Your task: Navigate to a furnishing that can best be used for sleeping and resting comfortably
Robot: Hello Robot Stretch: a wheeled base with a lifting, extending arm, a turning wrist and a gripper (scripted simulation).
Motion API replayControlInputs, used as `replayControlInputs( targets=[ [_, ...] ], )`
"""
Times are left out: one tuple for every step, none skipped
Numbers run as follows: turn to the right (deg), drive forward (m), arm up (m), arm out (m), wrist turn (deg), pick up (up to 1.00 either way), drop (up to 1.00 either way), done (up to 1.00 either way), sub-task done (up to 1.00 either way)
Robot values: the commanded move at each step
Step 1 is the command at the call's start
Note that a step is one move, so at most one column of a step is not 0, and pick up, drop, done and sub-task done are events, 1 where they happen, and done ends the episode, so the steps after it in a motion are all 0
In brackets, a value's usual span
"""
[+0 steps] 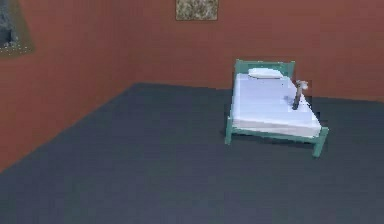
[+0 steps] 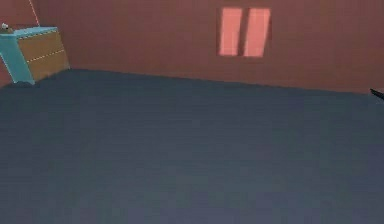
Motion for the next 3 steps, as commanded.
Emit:
replayControlInputs(
  targets=[
    [0.0, 1.0, 0.0, 0.0, 0.0, 0.0, 0.0, 0.0, 0.0],
    [-6.0, 0.0, 0.0, 0.0, 0.0, 0.0, 0.0, 0.0, 0.0],
    [0.0, 0.5, 0.0, 0.0, 0.0, 0.0, 0.0, 0.0, 0.0]
  ],
)
